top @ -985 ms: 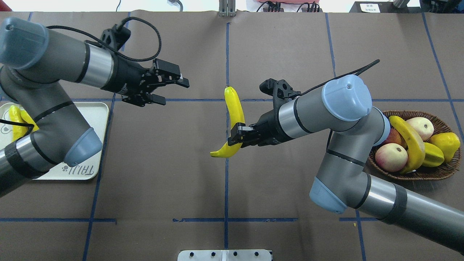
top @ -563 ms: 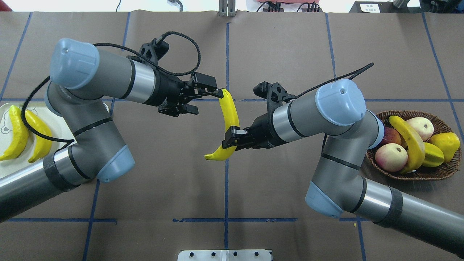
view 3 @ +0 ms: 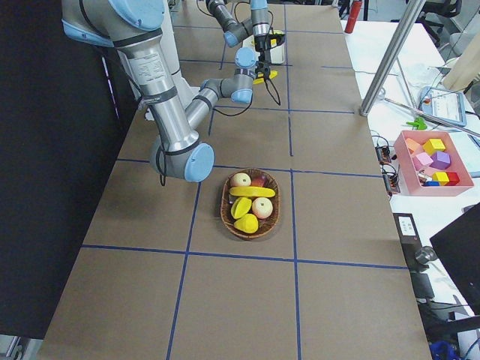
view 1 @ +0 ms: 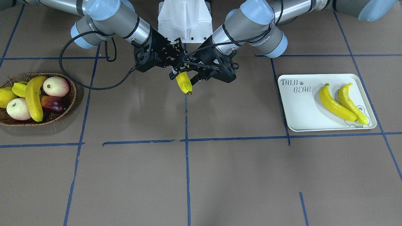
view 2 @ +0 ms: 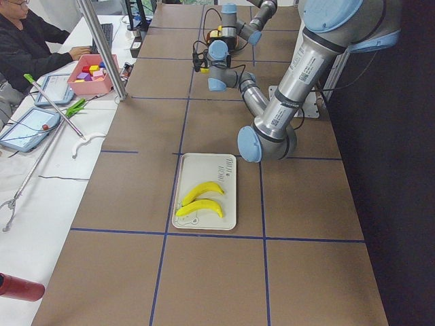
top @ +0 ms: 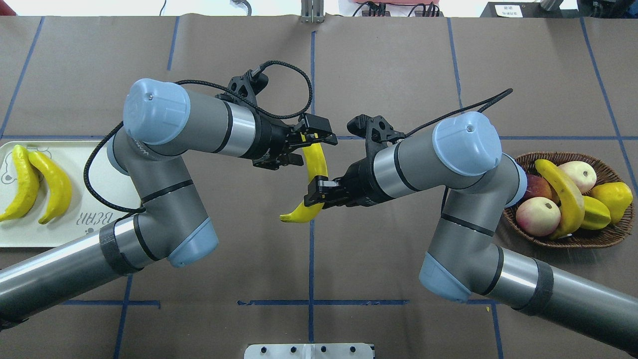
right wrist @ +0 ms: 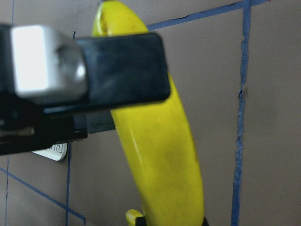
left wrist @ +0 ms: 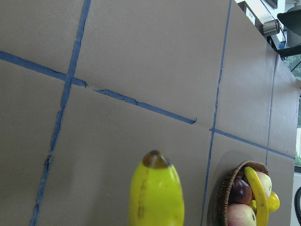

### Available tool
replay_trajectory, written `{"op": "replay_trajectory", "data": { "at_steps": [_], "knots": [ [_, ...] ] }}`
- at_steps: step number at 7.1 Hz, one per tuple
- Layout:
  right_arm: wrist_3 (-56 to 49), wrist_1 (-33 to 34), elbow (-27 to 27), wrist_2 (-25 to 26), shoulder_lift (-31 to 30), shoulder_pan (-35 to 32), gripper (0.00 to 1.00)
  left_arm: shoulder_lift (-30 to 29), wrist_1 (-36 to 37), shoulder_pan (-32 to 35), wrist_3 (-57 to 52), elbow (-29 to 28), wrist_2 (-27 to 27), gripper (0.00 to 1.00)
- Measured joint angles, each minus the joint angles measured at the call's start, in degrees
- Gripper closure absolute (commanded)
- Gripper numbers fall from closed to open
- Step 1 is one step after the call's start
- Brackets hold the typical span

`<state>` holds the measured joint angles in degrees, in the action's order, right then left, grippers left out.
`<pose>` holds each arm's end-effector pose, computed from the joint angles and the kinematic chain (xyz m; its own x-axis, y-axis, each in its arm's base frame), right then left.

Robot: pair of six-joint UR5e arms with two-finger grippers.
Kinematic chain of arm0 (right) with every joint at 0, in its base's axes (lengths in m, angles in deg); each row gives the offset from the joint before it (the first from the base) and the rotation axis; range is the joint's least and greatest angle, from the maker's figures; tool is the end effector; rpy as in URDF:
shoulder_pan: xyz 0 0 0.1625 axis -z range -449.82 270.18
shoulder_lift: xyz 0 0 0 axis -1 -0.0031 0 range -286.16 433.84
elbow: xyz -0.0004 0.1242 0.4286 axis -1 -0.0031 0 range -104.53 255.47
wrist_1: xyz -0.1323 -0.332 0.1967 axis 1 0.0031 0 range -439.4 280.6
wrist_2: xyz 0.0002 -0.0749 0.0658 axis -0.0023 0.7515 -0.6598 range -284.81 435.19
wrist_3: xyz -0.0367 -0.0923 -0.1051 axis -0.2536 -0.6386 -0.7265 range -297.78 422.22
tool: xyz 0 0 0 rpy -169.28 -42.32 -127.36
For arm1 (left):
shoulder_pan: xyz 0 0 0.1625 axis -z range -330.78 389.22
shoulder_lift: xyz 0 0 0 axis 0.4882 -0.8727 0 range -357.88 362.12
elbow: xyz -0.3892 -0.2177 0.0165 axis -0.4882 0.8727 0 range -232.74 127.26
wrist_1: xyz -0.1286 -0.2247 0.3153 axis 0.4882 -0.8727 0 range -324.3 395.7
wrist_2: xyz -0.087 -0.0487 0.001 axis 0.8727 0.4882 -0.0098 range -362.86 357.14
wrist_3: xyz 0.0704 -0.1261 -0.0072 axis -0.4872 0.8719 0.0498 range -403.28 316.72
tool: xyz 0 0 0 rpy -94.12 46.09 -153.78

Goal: Transfer all bananas from basket to plate

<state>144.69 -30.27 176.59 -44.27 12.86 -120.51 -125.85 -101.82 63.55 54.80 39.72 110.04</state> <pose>-0.5282 -0.3859 0.2255 0.1369 -0.0516 0.9892 -0.0088 0.9985 0.0533 0.5385 -0.4610 0.1693 0.0013 -0.1576 -0.9875 0.2006 0.9675 -0.1541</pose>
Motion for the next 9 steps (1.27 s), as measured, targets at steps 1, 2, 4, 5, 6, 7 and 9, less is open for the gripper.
{"op": "replay_trajectory", "data": {
  "at_steps": [1,2,4,5,6,7,9],
  "knots": [
    [-0.02,0.00,0.50,-0.03,-0.18,0.00,0.99,-0.03,0.00,-0.19,-0.01,-0.19,-0.20,0.98],
    [-0.02,0.00,1.08,-0.10,-0.44,-0.07,0.94,0.00,0.01,-0.34,-0.09,-0.29,-0.27,1.00],
    [-0.03,0.02,1.71,-0.24,-0.66,-0.20,0.00,0.05,-0.03,-0.43,-0.21,-0.29,-0.30,1.00],
    [-0.03,0.21,1.97,-0.24,-0.70,-0.29,0.00,0.03,0.01,-0.43,-0.17,-0.28,-0.31,1.00],
    [-0.03,0.51,2.30,-0.17,-0.79,-0.38,0.00,0.03,0.11,-0.42,-0.12,-0.29,-0.31,1.00],
    [-0.03,0.69,2.68,-0.14,-0.92,-0.49,0.00,0.09,0.23,-0.37,-0.09,-0.31,-0.31,1.00],
    [-0.05,0.80,3.74,-0.33,-1.86,-1.30,0.00,0.26,1.41,0.95,-0.23,-0.27,0.21,1.00]
  ]
}}
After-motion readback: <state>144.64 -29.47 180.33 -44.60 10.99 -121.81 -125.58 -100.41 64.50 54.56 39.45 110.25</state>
